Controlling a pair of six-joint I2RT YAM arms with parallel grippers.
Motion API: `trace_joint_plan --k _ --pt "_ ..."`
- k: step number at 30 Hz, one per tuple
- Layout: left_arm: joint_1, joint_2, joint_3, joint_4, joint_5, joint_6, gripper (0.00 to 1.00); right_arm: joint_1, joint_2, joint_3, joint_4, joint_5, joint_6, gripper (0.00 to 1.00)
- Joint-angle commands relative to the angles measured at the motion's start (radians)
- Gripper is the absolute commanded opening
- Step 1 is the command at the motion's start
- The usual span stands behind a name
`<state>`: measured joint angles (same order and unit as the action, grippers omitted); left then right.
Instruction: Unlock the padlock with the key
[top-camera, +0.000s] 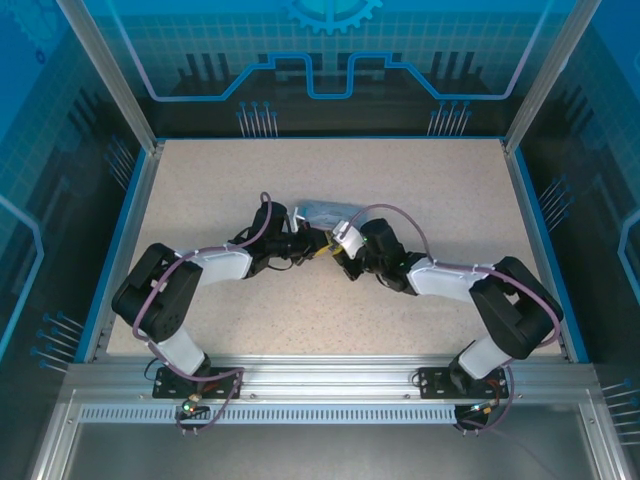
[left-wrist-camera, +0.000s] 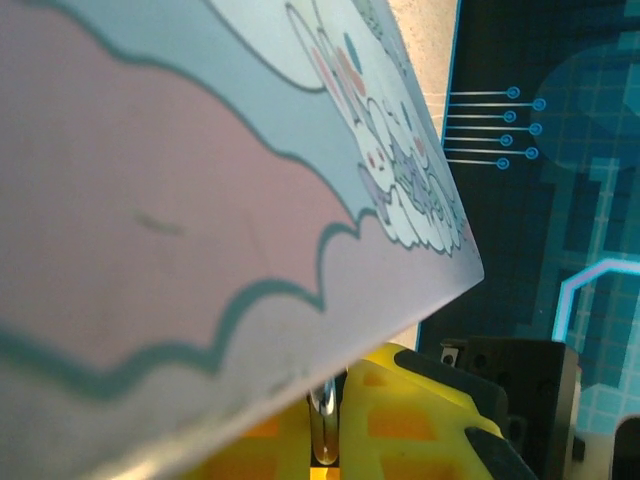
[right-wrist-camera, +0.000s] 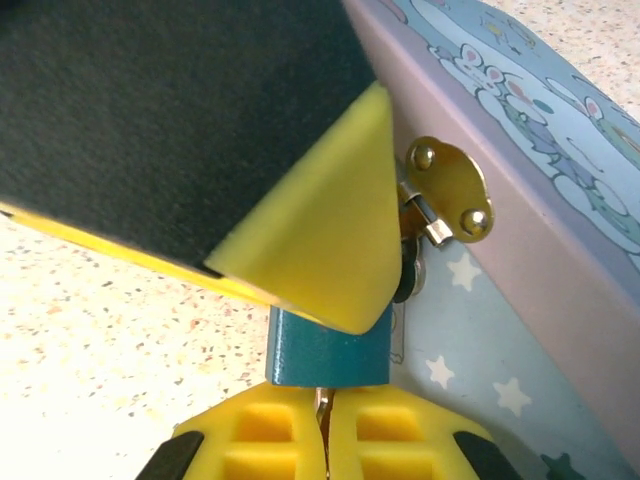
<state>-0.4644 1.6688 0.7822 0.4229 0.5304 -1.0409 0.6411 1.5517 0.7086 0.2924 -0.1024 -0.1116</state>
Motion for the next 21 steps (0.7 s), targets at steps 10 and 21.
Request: trace_joint_plan --k 10,21 --pt "0.004 -0.021 -0.005 0.041 0.093 0.247 0.00 -0.164 -0.041 -0.045 0.041 -0.482 0.197 0.00" --pt "0.005 -0.007 -0.025 0.045 0.101 0.439 0.00 -0.217 0.048 0.019 0.038 -0.653 0.257 0.01"
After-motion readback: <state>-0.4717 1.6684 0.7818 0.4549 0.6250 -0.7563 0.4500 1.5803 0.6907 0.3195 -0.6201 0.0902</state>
